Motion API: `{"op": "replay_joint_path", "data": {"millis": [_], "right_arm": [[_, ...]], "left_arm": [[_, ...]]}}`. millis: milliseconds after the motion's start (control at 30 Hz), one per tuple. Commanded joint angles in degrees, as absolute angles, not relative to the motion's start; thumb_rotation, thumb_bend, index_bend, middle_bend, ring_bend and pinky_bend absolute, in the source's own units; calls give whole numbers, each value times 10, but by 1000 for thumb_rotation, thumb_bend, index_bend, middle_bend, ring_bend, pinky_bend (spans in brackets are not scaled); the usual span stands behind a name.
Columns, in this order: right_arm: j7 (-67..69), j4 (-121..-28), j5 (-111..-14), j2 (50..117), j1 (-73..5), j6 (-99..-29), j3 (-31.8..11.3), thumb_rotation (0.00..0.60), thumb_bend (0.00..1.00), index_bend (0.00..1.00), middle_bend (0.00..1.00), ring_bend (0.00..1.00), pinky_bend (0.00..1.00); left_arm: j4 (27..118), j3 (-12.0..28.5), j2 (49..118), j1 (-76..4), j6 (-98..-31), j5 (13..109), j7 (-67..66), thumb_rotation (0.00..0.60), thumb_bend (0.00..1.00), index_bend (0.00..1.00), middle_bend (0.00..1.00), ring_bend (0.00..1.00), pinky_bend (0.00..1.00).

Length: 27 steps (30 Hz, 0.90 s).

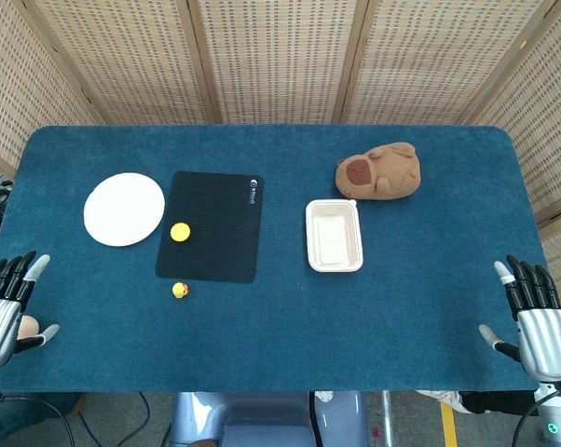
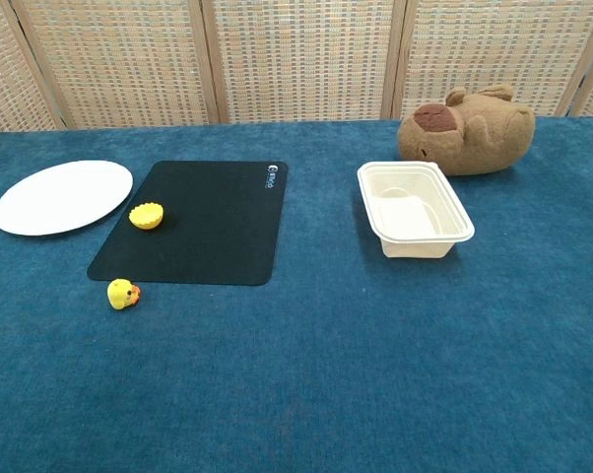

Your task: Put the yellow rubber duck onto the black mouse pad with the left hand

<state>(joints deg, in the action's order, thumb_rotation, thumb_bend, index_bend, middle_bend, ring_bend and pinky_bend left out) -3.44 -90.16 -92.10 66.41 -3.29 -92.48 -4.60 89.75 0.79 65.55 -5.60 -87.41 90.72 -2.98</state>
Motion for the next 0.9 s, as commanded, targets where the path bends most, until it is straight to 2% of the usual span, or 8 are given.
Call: {"op": "replay_joint_path", "data": {"millis": [33,233,367,500,633,733,900], "right_arm": [[-34,-900,-920,664,-33,-925,-47,600,0,0,0,0,0],[-38,-901,-916,663,-32,-923,-46,600,0,0,0,0,0],[-38,-905,-918,662,-32,-923,-45,600,0,0,0,0,0],[-37,-905,-911,661,-32,-919,-47,600,0,0,0,0,0],[-33,-903,-903,661,-34,-914,-50,600,0,0,0,0,0],[-32,-900,-899,662,-36,-909,-51,600,0,0,0,0,0],[-30,-895,-890,664,-39,-898,-52,600,0,0,0,0,0]], "left_arm": [[898,8,655,-56,-872,906,-32,600,0,0,0,0,0],[889,8,664,-69,-853,910,-37,600,0,0,0,0,0],[876,8,685,-110,-789,918,-44,600,0,6,0,0,0],[861,25,723,-165,-713,907,-75,600,13,151,0,0,0],[845,45,768,-219,-632,876,-110,600,123,319,0,0,0],[825,55,800,-246,-592,854,-132,600,173,363,0,0,0],[796,65,842,-271,-558,818,-167,600,193,355,0,0,0]]}}
